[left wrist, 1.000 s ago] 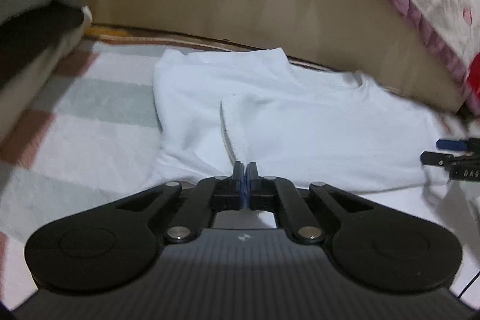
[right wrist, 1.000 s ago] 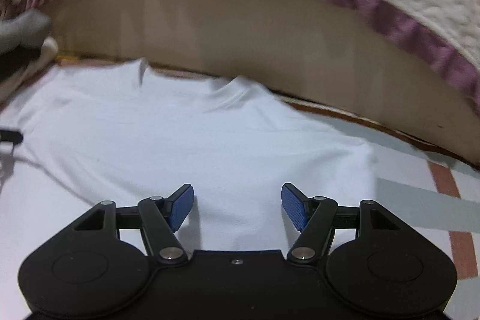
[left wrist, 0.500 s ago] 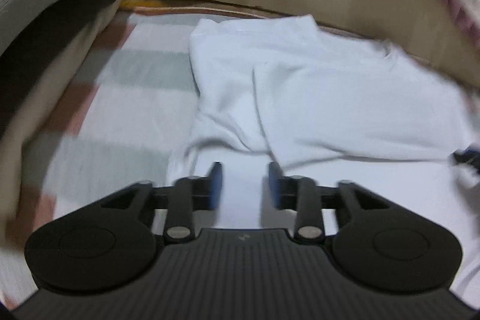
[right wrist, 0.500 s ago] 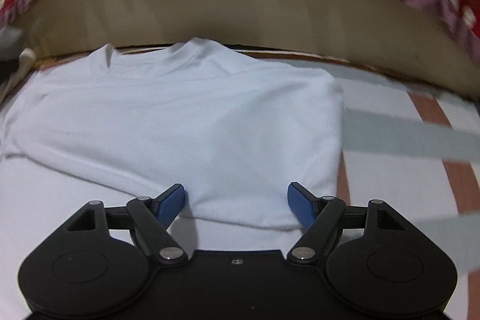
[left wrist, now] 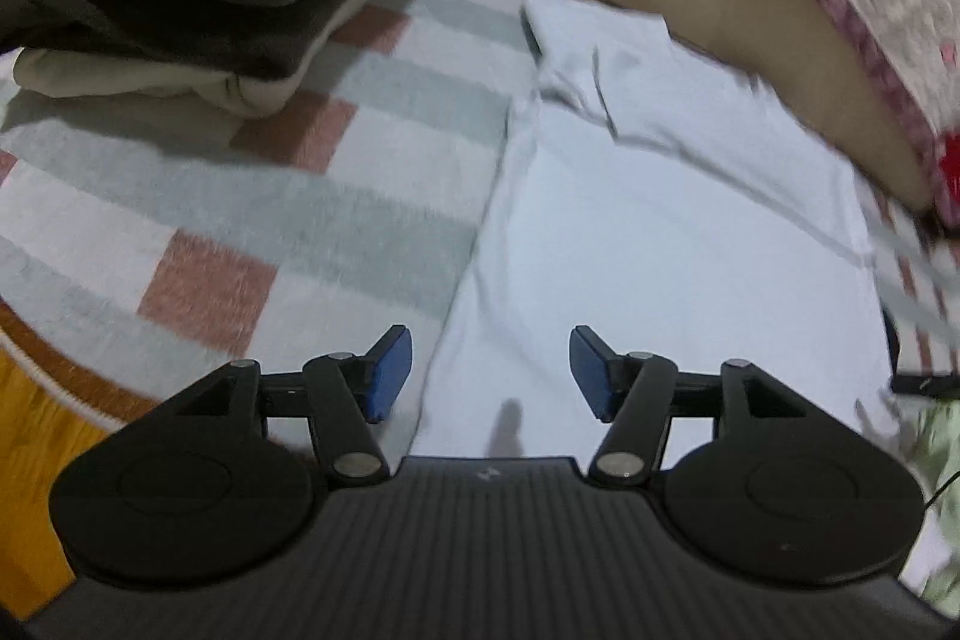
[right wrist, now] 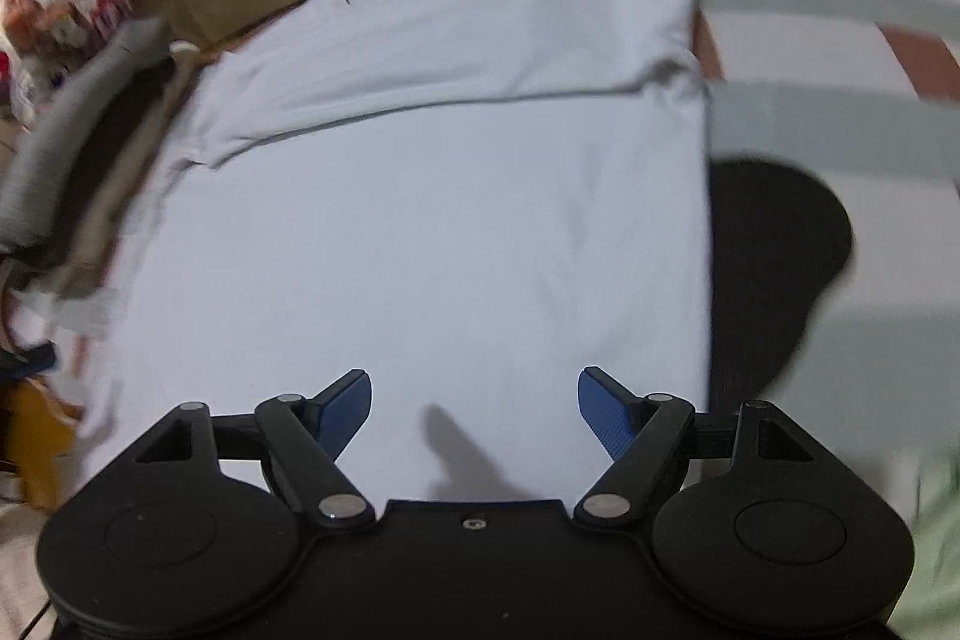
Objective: Fold clothes
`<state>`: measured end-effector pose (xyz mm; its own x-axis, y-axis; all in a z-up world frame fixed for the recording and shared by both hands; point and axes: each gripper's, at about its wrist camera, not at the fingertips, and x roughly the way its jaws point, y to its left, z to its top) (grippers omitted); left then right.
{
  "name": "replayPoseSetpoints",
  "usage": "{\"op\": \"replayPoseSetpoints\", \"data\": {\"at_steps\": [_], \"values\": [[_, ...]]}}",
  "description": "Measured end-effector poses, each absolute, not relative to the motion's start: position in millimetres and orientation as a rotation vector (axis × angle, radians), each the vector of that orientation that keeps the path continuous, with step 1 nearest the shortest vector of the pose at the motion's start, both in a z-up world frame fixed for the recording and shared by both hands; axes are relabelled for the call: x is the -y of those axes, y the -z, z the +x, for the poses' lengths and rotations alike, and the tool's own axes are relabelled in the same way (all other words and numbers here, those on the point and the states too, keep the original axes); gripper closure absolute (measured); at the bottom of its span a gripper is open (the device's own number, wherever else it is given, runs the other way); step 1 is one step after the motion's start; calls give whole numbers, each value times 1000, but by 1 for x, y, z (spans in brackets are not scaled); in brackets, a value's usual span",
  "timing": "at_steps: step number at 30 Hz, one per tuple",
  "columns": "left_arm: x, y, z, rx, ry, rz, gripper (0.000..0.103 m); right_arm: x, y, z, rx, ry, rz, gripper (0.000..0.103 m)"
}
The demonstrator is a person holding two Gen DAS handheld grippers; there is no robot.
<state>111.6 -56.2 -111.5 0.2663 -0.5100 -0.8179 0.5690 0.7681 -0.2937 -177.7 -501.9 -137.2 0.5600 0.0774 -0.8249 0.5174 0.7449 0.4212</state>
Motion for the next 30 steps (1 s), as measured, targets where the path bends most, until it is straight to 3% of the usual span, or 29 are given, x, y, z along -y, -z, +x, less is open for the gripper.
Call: {"op": "replayPoseSetpoints", "data": {"at_steps": [5,9,18,22,24,26,30], "values": [[49,123,98,-1205,760,181,43,485,115,-234,-938,235,783,23],[40,129,94,-1308,757,111,42,467,115,-284,-896,183,848,23],[56,134,66,-1322,735,257,39,439,125,-332,-905,152,854,23],[47,136,71,-1338,712,181,38,428,134,-336,-889,39,861,24],[38,136,75,-1324,697,108,38,424,141,-337,-867,24,853,41],[33,133,75,-1319,690,72,38,424,144,-337,-829,35,836,87],[35,120,63,-1217,741,81,38,429,129,-326,-716,-9,811,92]]}}
